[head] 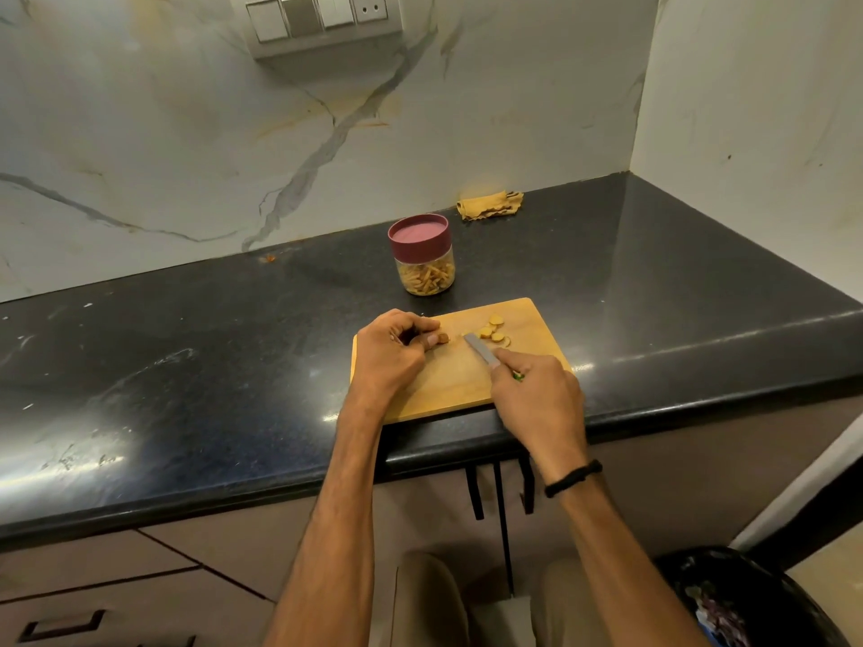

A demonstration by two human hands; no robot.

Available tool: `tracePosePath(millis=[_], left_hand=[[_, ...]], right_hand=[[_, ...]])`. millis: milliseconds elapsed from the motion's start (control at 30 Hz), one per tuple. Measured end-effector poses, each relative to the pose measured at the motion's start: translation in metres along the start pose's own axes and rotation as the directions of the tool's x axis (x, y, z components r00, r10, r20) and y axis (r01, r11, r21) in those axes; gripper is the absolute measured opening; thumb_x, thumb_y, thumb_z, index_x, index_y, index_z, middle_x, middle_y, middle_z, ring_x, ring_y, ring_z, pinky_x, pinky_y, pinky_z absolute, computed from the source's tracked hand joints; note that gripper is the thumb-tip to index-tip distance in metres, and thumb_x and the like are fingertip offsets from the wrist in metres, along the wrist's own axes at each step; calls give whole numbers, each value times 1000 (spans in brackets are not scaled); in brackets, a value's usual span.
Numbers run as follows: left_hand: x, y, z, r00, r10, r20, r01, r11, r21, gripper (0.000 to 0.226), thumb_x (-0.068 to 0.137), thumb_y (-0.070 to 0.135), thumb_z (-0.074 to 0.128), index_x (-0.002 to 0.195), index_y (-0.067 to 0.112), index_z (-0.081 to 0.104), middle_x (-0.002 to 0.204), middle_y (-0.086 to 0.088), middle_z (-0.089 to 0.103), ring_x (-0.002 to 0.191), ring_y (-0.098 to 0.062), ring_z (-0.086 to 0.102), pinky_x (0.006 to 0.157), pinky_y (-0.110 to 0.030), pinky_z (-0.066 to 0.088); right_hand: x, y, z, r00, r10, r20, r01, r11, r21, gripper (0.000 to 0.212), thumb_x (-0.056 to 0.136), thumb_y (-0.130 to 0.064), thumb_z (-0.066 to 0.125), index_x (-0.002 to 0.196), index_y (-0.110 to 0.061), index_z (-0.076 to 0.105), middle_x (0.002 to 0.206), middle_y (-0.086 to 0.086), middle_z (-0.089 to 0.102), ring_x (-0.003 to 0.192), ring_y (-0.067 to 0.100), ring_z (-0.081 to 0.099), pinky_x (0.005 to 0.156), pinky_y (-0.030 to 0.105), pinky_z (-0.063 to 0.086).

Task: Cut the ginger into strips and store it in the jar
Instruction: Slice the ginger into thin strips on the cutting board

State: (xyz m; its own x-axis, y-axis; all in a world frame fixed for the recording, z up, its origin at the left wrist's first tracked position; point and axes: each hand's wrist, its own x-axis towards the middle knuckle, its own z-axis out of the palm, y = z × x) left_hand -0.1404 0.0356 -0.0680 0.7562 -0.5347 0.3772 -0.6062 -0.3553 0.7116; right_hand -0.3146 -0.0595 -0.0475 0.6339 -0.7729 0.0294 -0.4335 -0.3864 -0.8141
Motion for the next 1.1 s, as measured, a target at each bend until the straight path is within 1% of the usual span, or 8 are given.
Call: tracePosePath(millis=[133,200,333,500,633,733,867,1100], left_hand=[[0,2,-1,1000,-8,12,8,999,34,18,85,20,80,102,23,78,101,12,69,95,-1,63,84,-12,51],[0,2,-1,1000,-10,19,9,999,46,18,85,20,80,102,23,77,101,12,69,94,-1,63,81,-9,49],[0,2,-1,1000,-12,23,10,998,56,18,85,20,79,103,23,76,102,11,68,94,-2,62,81,-11,49],[0,2,-1,1000,0,25,-2,998,65,19,86,18,78,104,22,76,102,9,68,95,-4,62,84,-14,50],[0,3,-1,1000,3,26,-5,998,68,19,86,18,79,104,21,76,103,8,68,95,-4,62,83,-12,49],[0,4,-1,1000,8,26,-10,996,85,19,86,17,78,104,22,76,102,9,68,95,-4,62,82,-11,48],[0,3,-1,999,11,31,-13,997,81,19,86,16,78,105,21,75,103,7,68,95,-6,62,85,-16,50],[0,3,-1,999,4,32,-6,997,83,19,86,17,78,105,20,75,103,7,68,95,-5,62,84,-14,50]], right_hand=[[9,6,-4,992,102,72,-111,984,140,29,96,-34,56,123,-30,66,118,-6,64,81,8,46,63,21,39],[8,14,-5,985,140,101,-160,963,219,26,95,-33,59,117,-28,69,103,-9,65,81,11,50,67,26,45],[1,27,-16,965,174,197,-236,902,362,19,94,-29,60,107,-23,72,70,-5,54,59,12,43,49,25,34],[0,24,-28,938,224,265,-323,843,431,16,95,-25,60,105,-22,72,72,-1,50,55,8,38,39,17,29],[3,23,-30,932,206,299,-339,791,510,17,94,-27,62,106,-22,73,60,-3,47,39,3,35,34,16,27],[13,18,-24,937,209,282,-326,814,480,17,93,-29,63,107,-26,72,68,-1,52,50,7,38,39,19,30],[25,19,-9,941,244,237,-312,894,321,21,92,-37,63,109,-32,72,95,2,57,76,18,46,55,28,37],[9,24,-20,941,165,294,-254,920,297,19,95,-23,59,108,-30,72,88,0,56,65,11,44,50,21,32]])
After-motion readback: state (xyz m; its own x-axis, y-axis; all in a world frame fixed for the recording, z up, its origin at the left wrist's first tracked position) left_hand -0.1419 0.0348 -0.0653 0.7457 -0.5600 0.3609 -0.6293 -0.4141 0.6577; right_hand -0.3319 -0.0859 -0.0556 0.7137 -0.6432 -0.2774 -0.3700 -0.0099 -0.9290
